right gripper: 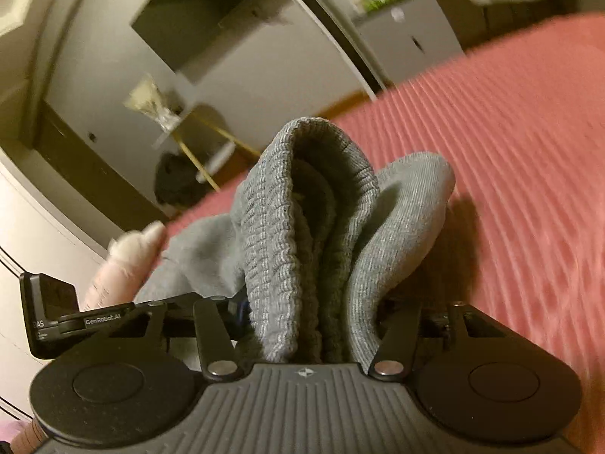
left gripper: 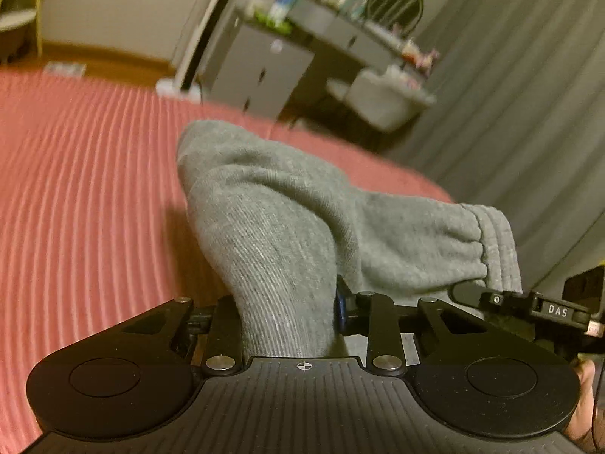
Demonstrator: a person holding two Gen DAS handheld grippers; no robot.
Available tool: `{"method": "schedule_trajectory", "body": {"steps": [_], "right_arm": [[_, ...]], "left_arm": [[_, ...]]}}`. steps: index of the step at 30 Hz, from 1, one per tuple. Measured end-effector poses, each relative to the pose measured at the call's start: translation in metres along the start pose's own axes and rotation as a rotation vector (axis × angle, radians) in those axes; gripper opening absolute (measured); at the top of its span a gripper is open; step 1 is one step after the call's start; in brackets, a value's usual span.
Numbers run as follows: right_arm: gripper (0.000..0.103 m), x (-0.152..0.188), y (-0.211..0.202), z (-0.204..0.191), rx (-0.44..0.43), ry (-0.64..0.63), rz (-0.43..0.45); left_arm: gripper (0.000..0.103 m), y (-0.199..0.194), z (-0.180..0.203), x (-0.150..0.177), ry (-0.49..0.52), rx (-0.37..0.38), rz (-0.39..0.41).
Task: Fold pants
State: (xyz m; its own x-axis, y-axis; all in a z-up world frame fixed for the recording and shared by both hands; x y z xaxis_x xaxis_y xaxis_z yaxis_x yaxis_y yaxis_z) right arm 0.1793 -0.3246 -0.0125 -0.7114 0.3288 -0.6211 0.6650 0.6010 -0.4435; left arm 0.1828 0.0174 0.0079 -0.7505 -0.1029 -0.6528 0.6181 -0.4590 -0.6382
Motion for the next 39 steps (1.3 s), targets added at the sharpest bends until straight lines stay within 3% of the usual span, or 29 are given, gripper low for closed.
{"method": "schedule_trajectory", "body": {"steps": [1, 2, 3, 4, 5, 6, 8, 9, 11, 12, 13, 16, 19, 22, 25, 29, 32, 35, 39], "right_arm": [[0.055, -0.008, -0.002, -0.003, 0.002, -0.005, 0.022], [0.056, -0.016, -0.002, -0.004, 0.008, 0.001, 0.041], [0.06, -0.024, -0.002, -0.003, 0.019, -0.001, 0.062], [0.072, -0.03, 0.0, 0.0, 0.054, -0.016, 0.081], [0.08, -0.034, 0.003, 0.003, 0.124, -0.024, 0.089], [0.092, -0.036, 0.004, 0.007, 0.234, -0.013, 0.105], [0.093, -0.035, 0.007, 0.008, 0.381, -0.018, 0.121], [0.091, -0.028, 0.002, 0.008, 0.385, -0.015, 0.156], [0.079, -0.013, -0.006, 0.003, 0.329, 0.004, 0.214], [0.06, -0.005, -0.007, -0.001, 0.313, 0.0, 0.228], [0.049, 0.006, -0.017, 0.0, 0.305, -0.013, 0.234], [0.04, 0.018, -0.01, -0.015, 0.407, -0.132, 0.281], [0.04, 0.03, -0.005, -0.014, 0.467, -0.158, 0.264], [0.046, 0.04, -0.011, 0.004, 0.45, -0.015, 0.262], [0.051, 0.047, -0.026, 0.002, 0.481, 0.036, 0.306], [0.05, 0.062, -0.028, 0.003, 0.379, 0.119, 0.259], [0.051, 0.069, -0.022, 0.01, 0.339, 0.143, 0.255], [0.072, 0.06, -0.02, 0.023, 0.245, 0.256, 0.281], [0.076, 0.057, -0.006, 0.044, 0.18, 0.403, 0.253]], "left_arm": [[0.039, -0.001, 0.002, -0.009, -0.007, -0.021, 0.018], [0.058, 0.0, 0.004, -0.016, -0.011, -0.066, 0.034], [0.072, 0.0, 0.002, -0.024, -0.008, -0.148, 0.048], [0.092, -0.001, -0.001, -0.028, -0.01, -0.299, 0.065], [0.095, -0.002, -0.002, -0.027, -0.015, -0.431, 0.08], [0.095, -0.003, -0.001, -0.022, 0.013, -0.507, 0.082], [0.095, -0.003, 0.0, -0.005, 0.09, -0.481, 0.057], [0.095, -0.003, 0.002, 0.004, 0.102, -0.467, 0.051], [0.095, -0.001, 0.004, 0.026, 0.113, -0.453, 0.041], [0.095, -0.001, 0.005, 0.036, 0.111, -0.446, 0.043], [0.095, 0.007, 0.012, 0.043, 0.11, -0.441, 0.036], [0.096, 0.025, 0.016, 0.061, 0.114, -0.457, -0.027], [0.098, 0.018, 0.008, 0.077, 0.141, -0.484, 0.011], [0.098, 0.006, 0.0, 0.076, 0.07, -0.479, 0.007], [0.098, -0.004, -0.013, 0.081, 0.011, -0.459, 0.029], [0.098, -0.006, -0.018, 0.083, -0.063, -0.445, 0.041], [0.098, -0.011, -0.009, 0.087, -0.022, -0.48, 0.059], [0.097, -0.012, 0.003, 0.091, 0.05, -0.509, 0.064], [0.097, -0.015, 0.008, 0.104, 0.091, -0.492, 0.026]]}}
Point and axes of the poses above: each gripper's, at about its wrist camera, not at the fingertips, and y roughly the way its jaws point, z to its right, x to its underside, the point moved 2 cm from there along y, roughly the way its jaws point, and after that the axes turned 8 degrees about -x, right-handed, at the moved point
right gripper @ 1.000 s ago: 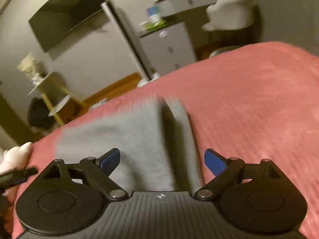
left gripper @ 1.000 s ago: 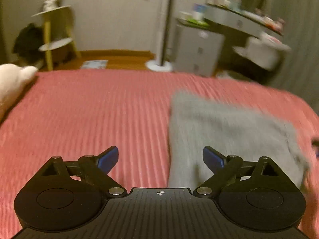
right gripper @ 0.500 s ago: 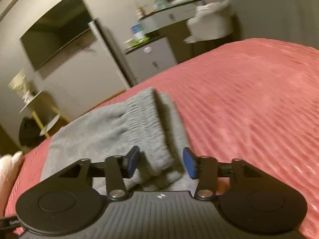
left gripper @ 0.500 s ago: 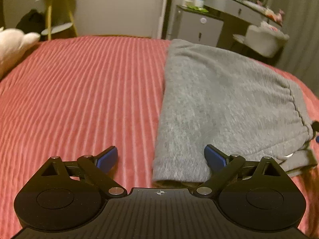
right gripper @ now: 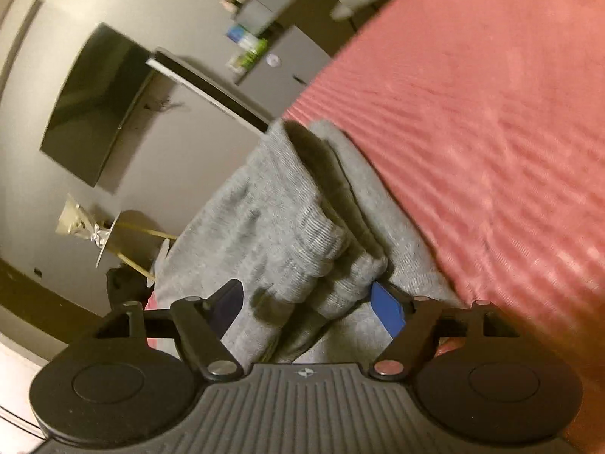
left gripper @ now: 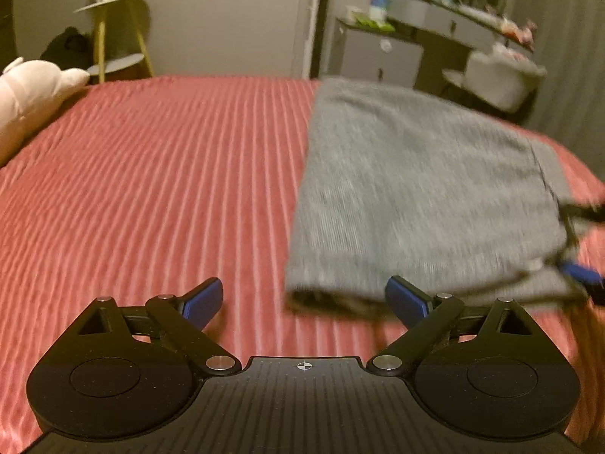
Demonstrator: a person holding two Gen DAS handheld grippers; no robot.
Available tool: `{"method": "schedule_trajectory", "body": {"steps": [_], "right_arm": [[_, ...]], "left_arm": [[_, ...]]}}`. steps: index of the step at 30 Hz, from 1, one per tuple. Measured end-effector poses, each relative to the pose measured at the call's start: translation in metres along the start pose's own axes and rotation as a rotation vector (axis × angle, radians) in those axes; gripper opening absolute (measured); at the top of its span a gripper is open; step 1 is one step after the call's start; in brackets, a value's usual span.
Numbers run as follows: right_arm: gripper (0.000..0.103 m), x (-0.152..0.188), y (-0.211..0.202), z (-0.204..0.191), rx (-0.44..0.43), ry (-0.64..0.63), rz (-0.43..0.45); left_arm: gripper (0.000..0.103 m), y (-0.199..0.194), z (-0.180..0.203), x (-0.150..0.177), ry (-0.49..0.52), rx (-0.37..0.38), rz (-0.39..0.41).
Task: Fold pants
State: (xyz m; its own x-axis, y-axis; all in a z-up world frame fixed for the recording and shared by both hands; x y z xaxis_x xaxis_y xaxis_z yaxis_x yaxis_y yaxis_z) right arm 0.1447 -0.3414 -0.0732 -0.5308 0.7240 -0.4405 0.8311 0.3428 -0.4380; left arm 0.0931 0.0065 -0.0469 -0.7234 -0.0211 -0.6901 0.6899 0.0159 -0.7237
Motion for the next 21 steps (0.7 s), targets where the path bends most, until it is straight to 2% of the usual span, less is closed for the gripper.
{"method": "schedule_trajectory", "body": {"steps": [1, 3, 4, 5, 7, 9, 12, 14, 16, 18, 21], "right_arm": [[0.076, 0.0, 0.005, 0.004, -0.003, 0.023, 0.0], [0.074, -0.001, 0.011, 0.005, 0.001, 0.058, 0.017], [0.054, 0.0, 0.014, 0.003, 0.006, 0.059, 0.024], [0.051, 0.002, 0.014, 0.002, 0.017, 0.051, 0.031], [0.045, 0.007, 0.013, 0.003, 0.005, 0.051, 0.046], [0.046, 0.007, 0.01, 0.007, -0.037, 0.07, 0.06], [0.06, 0.005, 0.012, 0.015, -0.081, 0.137, 0.071], [0.063, 0.004, 0.019, 0.013, -0.085, 0.151, 0.073], [0.044, 0.005, 0.023, 0.005, -0.046, 0.103, 0.075], [0.038, 0.006, 0.02, -0.004, -0.054, 0.066, 0.089], [0.036, 0.0, 0.005, -0.016, -0.105, 0.081, 0.128]], "left_arm": [[0.097, 0.001, 0.003, 0.004, 0.029, -0.002, 0.005], [0.094, 0.007, 0.009, 0.005, 0.085, -0.063, 0.011], [0.093, 0.01, 0.01, 0.004, 0.092, -0.082, 0.018], [0.092, 0.012, 0.008, 0.001, 0.072, -0.083, 0.02], [0.089, 0.011, 0.002, -0.003, -0.007, -0.023, 0.026], [0.089, 0.012, 0.0, -0.004, -0.042, 0.011, 0.031], [0.091, 0.025, 0.009, -0.004, -0.011, -0.023, 0.014], [0.094, 0.033, 0.009, -0.005, -0.04, -0.033, 0.015], [0.092, 0.035, 0.005, -0.007, -0.095, -0.032, 0.026], [0.088, 0.032, 0.003, -0.007, -0.09, -0.045, 0.061], [0.081, 0.025, 0.004, -0.005, -0.068, -0.058, 0.111]]}}
Point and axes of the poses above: each gripper's, at about its wrist camera, not at the fingertips, and y roughly the way its jaws point, z to its right, x to its underside, the point moved 2 cm from there along y, roughly the way its jaws point, and after that the axes turned 8 degrees about -x, right-handed, at the moved point
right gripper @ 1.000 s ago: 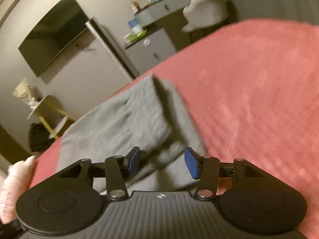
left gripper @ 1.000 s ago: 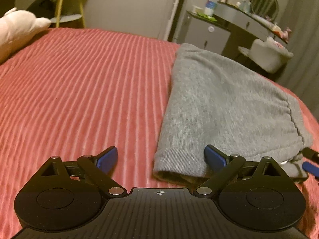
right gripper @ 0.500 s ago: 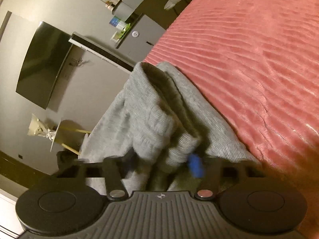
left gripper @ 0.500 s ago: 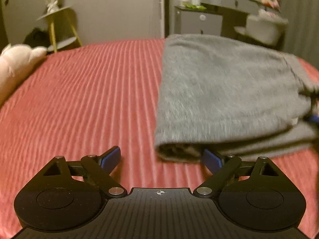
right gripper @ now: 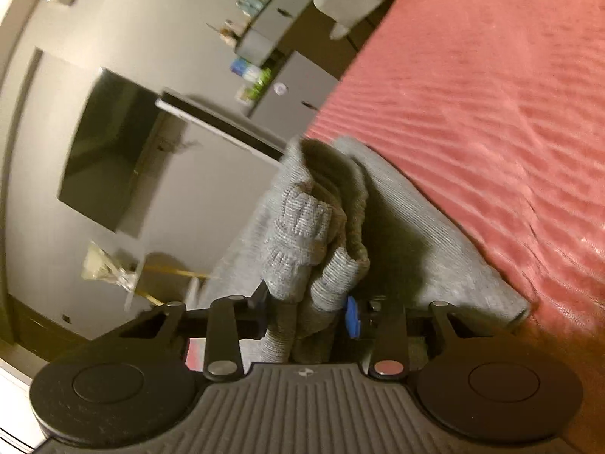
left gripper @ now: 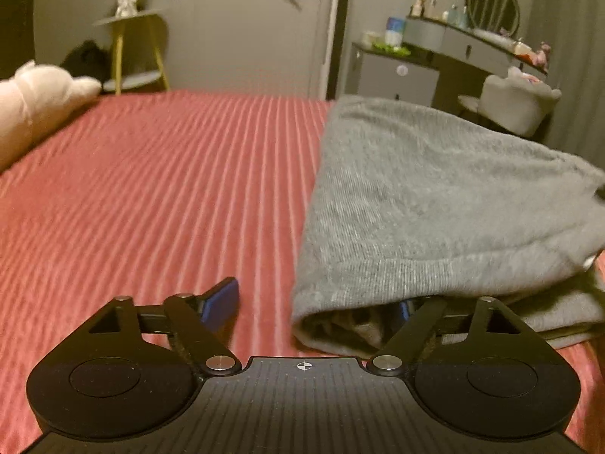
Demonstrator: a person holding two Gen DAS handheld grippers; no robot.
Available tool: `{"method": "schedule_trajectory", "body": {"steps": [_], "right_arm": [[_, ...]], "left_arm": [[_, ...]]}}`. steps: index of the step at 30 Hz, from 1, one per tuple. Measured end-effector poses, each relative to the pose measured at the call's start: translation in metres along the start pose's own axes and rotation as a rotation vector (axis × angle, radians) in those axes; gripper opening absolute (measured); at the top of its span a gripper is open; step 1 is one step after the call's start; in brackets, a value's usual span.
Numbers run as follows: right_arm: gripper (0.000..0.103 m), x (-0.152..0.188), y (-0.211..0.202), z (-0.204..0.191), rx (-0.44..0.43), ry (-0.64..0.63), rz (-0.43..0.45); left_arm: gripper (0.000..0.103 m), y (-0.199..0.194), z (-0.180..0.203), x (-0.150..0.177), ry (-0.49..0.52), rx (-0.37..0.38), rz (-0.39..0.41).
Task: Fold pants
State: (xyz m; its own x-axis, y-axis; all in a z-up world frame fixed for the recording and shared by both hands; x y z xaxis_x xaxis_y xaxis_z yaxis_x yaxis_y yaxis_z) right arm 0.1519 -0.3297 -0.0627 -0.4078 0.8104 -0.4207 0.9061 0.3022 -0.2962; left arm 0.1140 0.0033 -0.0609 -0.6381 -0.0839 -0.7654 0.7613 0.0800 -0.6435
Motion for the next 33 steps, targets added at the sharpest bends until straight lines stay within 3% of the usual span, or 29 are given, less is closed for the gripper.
{"method": "schedule_trajectory", "body": {"steps": [2, 4, 9, 12, 15, 16, 18, 20, 22, 25, 27, 29, 31, 33], "right_arm": [[0.036, -0.003, -0.008, -0.008, -0.058, 0.014, 0.02], [0.036, -0.002, -0.016, -0.012, -0.058, -0.024, 0.041], [0.036, 0.001, -0.019, 0.003, 0.028, -0.04, 0.018], [0.036, 0.0, -0.02, 0.002, 0.014, -0.05, 0.015], [0.037, -0.001, -0.02, 0.003, 0.01, -0.061, 0.015], [0.041, 0.0, -0.02, 0.006, 0.04, -0.069, 0.008], [0.045, 0.003, -0.016, 0.008, 0.235, -0.157, -0.023], [0.052, 0.003, -0.019, 0.005, 0.252, -0.181, -0.015], [0.072, -0.001, -0.027, -0.006, 0.315, -0.228, 0.02], [0.072, -0.002, -0.041, -0.028, 0.37, -0.4, 0.139], [0.072, 0.004, -0.043, -0.044, 0.387, -0.544, 0.194], [0.067, 0.013, -0.039, -0.054, 0.32, -0.644, 0.201], [0.038, 0.024, -0.03, -0.056, 0.258, -0.73, 0.171], [0.03, 0.035, -0.013, -0.051, 0.27, -0.818, 0.108]], "left_arm": [[0.073, -0.004, -0.003, -0.001, -0.029, 0.0, 0.017], [0.063, -0.008, -0.007, -0.001, -0.054, 0.004, 0.031], [0.058, -0.015, -0.007, -0.004, -0.048, -0.006, 0.075], [0.058, -0.016, -0.008, -0.004, -0.053, -0.014, 0.075], [0.07, -0.015, -0.007, -0.002, -0.045, -0.037, 0.038], [0.077, -0.017, -0.009, -0.001, -0.043, -0.048, 0.02], [0.078, -0.025, -0.013, 0.0, -0.052, -0.062, -0.014], [0.077, -0.036, -0.023, 0.0, -0.08, -0.093, -0.042], [0.078, -0.052, -0.035, 0.002, -0.156, -0.098, -0.01], [0.082, -0.062, -0.039, -0.013, -0.203, -0.102, 0.076], [0.091, -0.057, -0.028, -0.029, -0.158, -0.105, 0.124], [0.091, -0.04, -0.011, -0.041, -0.082, -0.07, 0.112], [0.091, -0.017, 0.0, -0.042, -0.032, -0.06, 0.058], [0.092, 0.012, 0.008, -0.032, 0.022, -0.071, -0.053]]}}
Point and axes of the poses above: each gripper's, at about its wrist camera, not at the fingertips, and y roughly the way its jaws point, z to its right, x to its underside, the point moved 2 cm from there along y, roughly the way its jaws point, and after that the axes turned 8 degrees about -x, right-handed, at the moved point
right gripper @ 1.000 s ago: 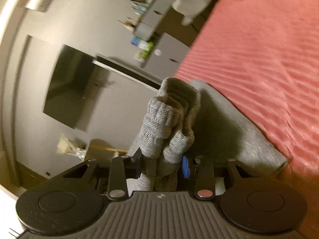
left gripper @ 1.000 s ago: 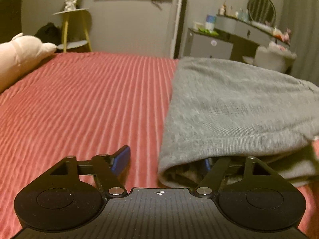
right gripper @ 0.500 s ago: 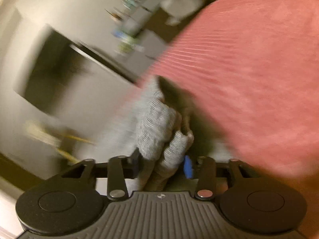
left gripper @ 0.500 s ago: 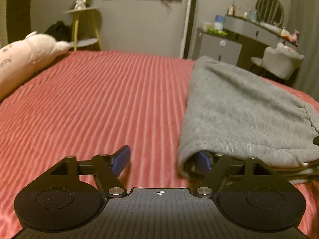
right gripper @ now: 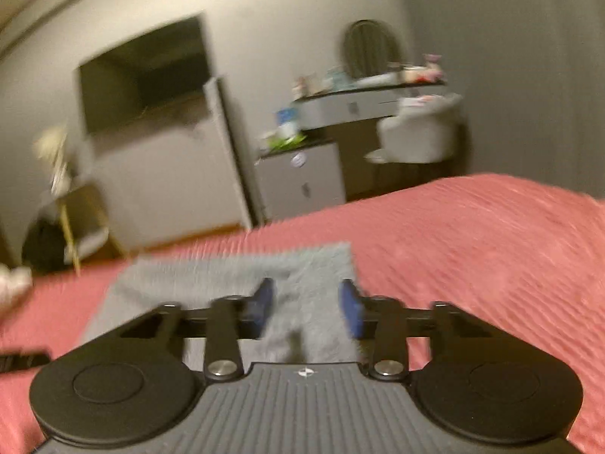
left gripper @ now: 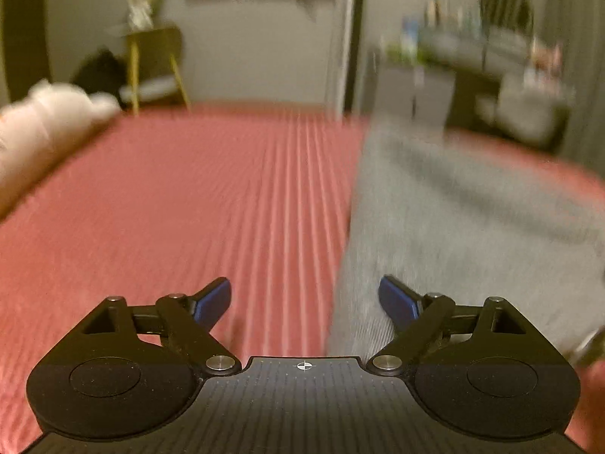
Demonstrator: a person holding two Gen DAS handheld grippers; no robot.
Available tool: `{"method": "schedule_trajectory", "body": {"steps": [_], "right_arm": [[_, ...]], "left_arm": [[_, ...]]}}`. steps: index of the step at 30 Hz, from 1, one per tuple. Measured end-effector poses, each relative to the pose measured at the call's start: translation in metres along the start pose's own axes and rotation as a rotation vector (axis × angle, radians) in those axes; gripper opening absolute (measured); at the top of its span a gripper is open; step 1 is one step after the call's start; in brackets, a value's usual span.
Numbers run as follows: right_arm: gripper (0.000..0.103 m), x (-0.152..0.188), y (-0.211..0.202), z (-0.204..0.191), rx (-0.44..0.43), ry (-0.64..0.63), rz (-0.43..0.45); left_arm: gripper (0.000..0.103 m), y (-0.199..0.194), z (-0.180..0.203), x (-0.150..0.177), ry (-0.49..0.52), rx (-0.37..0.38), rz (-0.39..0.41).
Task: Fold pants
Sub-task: 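Open the right tool and lift both tools away from the pants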
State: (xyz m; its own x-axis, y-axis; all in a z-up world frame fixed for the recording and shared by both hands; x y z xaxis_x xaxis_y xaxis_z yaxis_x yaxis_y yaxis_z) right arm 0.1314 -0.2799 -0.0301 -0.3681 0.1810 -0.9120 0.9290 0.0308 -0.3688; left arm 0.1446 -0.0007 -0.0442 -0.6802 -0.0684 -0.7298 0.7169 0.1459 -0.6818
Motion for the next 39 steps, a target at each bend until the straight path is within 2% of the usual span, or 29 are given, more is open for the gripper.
{"method": "schedule_trajectory", "body": {"steps": [2, 3, 5, 6, 7, 8, 10, 13, 14, 17, 18, 20, 21, 23, 25, 26, 27, 29, 30, 32, 33, 34, 35, 37, 39], "right_arm": [[0.021, 0.012, 0.018, 0.003, 0.041, -0.068, -0.081], [0.027, 0.017, 0.025, 0.008, 0.074, -0.108, -0.111], [0.027, 0.014, 0.024, 0.017, 0.038, -0.064, -0.106], [0.027, 0.009, 0.022, 0.019, 0.032, -0.025, -0.104], [0.027, 0.007, 0.017, 0.019, 0.027, 0.001, -0.081], [0.027, 0.002, 0.011, 0.016, 0.016, 0.007, -0.022], [0.027, -0.003, 0.011, 0.003, 0.02, -0.046, 0.044], [0.027, -0.013, 0.037, 0.003, 0.034, -0.074, 0.034], [0.027, -0.012, 0.051, 0.008, 0.043, -0.074, -0.001], [0.028, -0.001, 0.09, 0.021, 0.067, -0.117, -0.111], [0.031, 0.0, 0.093, 0.024, 0.071, -0.121, -0.094], [0.031, -0.006, 0.089, 0.031, 0.095, -0.085, -0.077], [0.031, -0.012, 0.083, 0.032, 0.082, -0.052, -0.051], [0.031, -0.022, 0.078, 0.028, 0.082, -0.049, -0.015], [0.031, -0.024, 0.087, 0.024, 0.085, -0.086, -0.031], [0.031, -0.019, 0.098, 0.022, 0.094, -0.104, -0.075], [0.031, -0.015, 0.106, 0.021, 0.106, -0.129, -0.118], [0.031, -0.018, 0.104, 0.019, 0.111, -0.149, -0.123], [0.033, -0.023, 0.097, 0.019, 0.117, -0.147, -0.126], [0.045, -0.032, 0.076, 0.018, 0.121, -0.124, -0.097], [0.062, -0.034, 0.062, 0.016, 0.12, -0.115, -0.082], [0.075, -0.035, 0.053, 0.013, 0.109, -0.118, -0.072], [0.078, -0.032, 0.04, 0.008, 0.092, -0.129, -0.056], [0.092, -0.02, 0.018, -0.007, 0.06, -0.167, -0.054], [0.098, -0.003, 0.006, -0.021, 0.039, -0.193, -0.1]], "left_arm": [[0.095, 0.006, -0.006, 0.008, -0.03, 0.008, 0.008], [0.094, 0.003, -0.007, 0.005, -0.021, 0.013, 0.009], [0.078, -0.012, -0.008, -0.009, 0.008, -0.024, 0.068], [0.08, -0.018, -0.009, -0.017, 0.008, -0.044, 0.112], [0.088, -0.022, -0.009, -0.026, 0.001, -0.038, 0.157], [0.091, -0.021, -0.004, -0.034, 0.003, -0.021, 0.175], [0.091, -0.003, 0.009, -0.056, 0.048, 0.018, 0.153], [0.089, 0.03, 0.031, -0.079, 0.103, 0.069, 0.122], [0.09, 0.042, 0.038, -0.084, 0.123, 0.069, 0.113], [0.093, 0.081, 0.058, -0.09, 0.236, -0.017, 0.043], [0.092, 0.084, 0.061, -0.092, 0.249, -0.024, 0.048], [0.086, 0.072, 0.065, -0.101, 0.244, -0.003, 0.109], [0.087, 0.064, 0.07, -0.104, 0.255, 0.018, 0.158], [0.095, 0.065, 0.086, -0.107, 0.292, 0.018, 0.186], [0.098, 0.086, 0.1, -0.103, 0.347, -0.028, 0.141], [0.101, 0.097, 0.103, -0.103, 0.36, -0.044, 0.112], [0.101, 0.101, 0.099, -0.103, 0.335, -0.033, 0.096], [0.1, 0.087, 0.085, -0.106, 0.26, -0.028, 0.093], [0.1, 0.075, 0.076, -0.106, 0.228, -0.045, 0.113], [0.1, 0.043, 0.056, -0.098, 0.19, -0.033, 0.17], [0.101, 0.028, 0.048, -0.093, 0.179, -0.017, 0.183], [0.102, 0.014, 0.04, -0.084, 0.173, 0.003, 0.194], [0.102, 0.002, 0.033, -0.073, 0.17, 0.016, 0.197], [0.102, -0.014, 0.023, -0.046, 0.184, 0.014, 0.162], [0.102, -0.021, 0.018, -0.016, 0.176, 0.011, 0.092]]}}
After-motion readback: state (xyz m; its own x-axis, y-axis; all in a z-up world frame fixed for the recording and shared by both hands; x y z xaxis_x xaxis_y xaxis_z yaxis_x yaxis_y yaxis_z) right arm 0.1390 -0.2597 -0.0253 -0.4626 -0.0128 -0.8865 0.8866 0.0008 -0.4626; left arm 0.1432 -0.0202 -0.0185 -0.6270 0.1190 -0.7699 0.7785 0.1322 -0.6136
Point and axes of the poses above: each gripper's, at about its wrist camera, not at the fingertips, and y roughly the way its jaws point, z to its right, x to its underside, the point moved 2 cm from there along y, roughly the way its jaws point, and after that the axes turned 8 degrees about -x, right-handed, at the moved point
